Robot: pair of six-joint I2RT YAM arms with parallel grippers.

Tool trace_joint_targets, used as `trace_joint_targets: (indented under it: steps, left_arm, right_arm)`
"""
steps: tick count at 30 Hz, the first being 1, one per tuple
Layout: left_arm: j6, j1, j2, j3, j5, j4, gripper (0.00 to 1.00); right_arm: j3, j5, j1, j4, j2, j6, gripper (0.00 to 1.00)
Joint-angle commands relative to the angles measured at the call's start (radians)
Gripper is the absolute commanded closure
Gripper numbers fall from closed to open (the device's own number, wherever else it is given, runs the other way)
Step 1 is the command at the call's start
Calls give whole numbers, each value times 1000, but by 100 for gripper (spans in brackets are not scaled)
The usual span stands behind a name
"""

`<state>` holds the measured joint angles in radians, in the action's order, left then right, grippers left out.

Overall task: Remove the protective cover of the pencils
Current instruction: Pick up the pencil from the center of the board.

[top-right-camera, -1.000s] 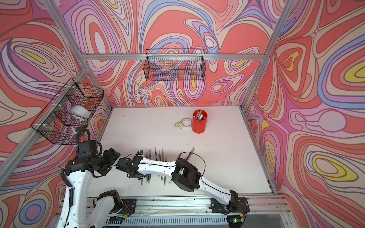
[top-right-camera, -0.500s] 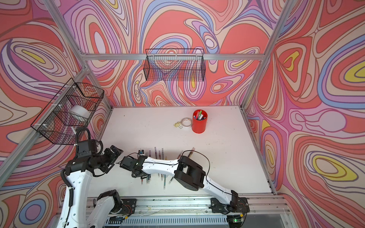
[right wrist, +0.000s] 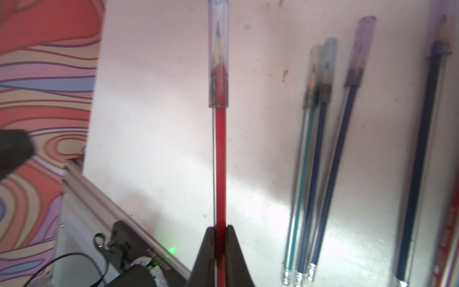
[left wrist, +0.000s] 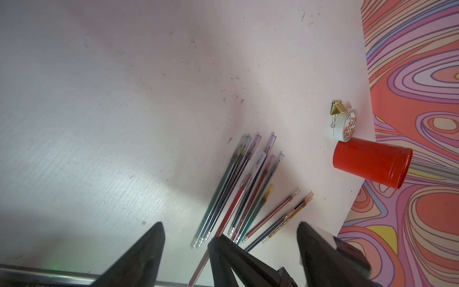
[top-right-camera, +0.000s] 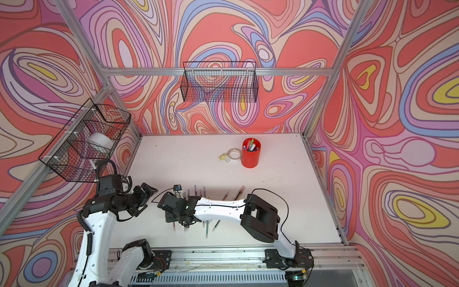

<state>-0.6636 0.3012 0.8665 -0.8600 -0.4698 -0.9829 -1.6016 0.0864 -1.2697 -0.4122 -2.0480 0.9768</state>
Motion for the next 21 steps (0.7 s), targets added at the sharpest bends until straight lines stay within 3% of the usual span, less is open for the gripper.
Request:
trace_joint_targets:
  steps: [1, 6, 21]
  left_arm:
    - [35, 6, 0, -35, -69, -24, 17]
    - [36, 6, -23, -42, -119, -16, 20]
    - [71, 4, -7, -47, -122, -25, 33]
  right_arm:
    - [67, -48, -20, 145, 44, -32, 97]
    - [95, -57, -33, 186, 66, -44, 98]
    - [193, -43, -59, 282, 173, -57, 99]
